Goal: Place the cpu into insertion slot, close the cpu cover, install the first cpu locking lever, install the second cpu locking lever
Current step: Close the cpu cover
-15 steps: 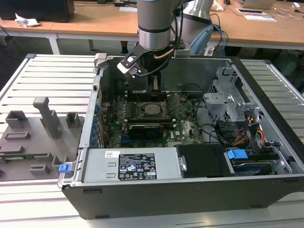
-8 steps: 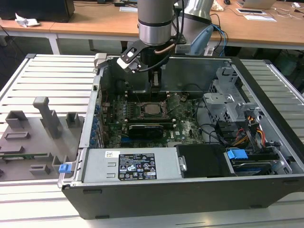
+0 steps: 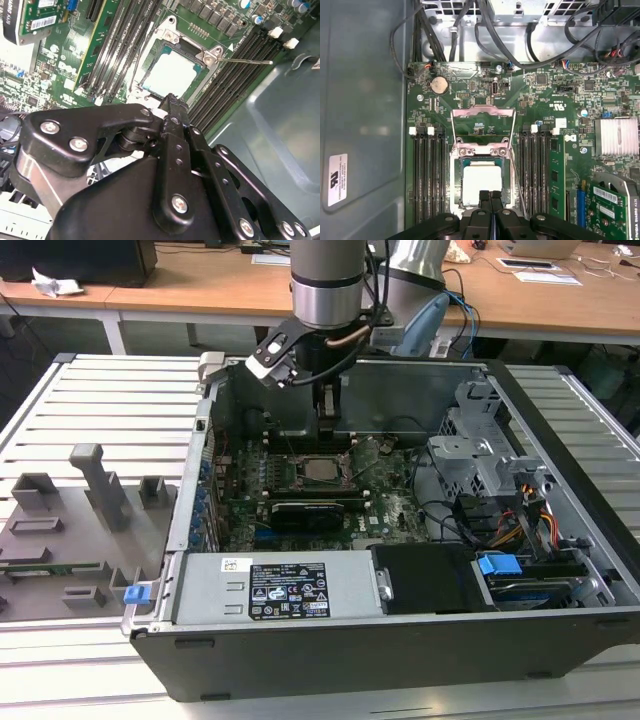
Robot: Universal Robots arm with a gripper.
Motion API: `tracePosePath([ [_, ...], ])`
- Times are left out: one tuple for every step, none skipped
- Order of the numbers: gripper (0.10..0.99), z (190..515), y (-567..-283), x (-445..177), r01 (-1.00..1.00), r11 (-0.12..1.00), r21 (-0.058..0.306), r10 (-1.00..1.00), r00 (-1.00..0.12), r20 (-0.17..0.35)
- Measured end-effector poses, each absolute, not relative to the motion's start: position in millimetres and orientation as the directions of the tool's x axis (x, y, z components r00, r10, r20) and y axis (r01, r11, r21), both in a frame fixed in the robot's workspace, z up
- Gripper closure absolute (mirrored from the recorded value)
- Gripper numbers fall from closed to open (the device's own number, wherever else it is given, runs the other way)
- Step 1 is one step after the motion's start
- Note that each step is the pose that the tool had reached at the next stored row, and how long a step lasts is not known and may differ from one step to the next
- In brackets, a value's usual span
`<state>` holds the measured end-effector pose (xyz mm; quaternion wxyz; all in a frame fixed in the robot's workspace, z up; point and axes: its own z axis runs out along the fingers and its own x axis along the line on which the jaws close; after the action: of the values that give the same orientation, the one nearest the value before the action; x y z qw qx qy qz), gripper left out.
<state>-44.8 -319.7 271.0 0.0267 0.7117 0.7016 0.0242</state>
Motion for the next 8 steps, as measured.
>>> tracePosePath([
  [0.980,271.0,-320.4,-44.7,0.997,-0.014,0.072,1.000,0.014,-0.003],
  [0.980,271.0,-320.7,-44.4,0.997,-0.014,0.072,1.000,0.014,-0.003],
  [0.980,271.0,-320.7,-42.8,0.997,-0.014,0.072,1.000,0.014,-0.003],
  [0.980,271.0,-320.7,-41.4,0.997,-0.014,0.072,1.000,0.015,-0.003],
  [0.980,271.0,-320.7,-39.5,0.997,-0.014,0.072,1.000,0.015,-0.003],
  [0.980,271.0,-320.7,-36.8,0.997,-0.014,0.072,1.000,0.014,-0.003],
  [0.980,271.0,-320.7,-34.7,0.997,-0.014,0.071,1.000,0.014,-0.003],
  [0.980,271.0,-320.7,-31.8,0.997,-0.013,0.071,1.000,0.013,-0.003],
])
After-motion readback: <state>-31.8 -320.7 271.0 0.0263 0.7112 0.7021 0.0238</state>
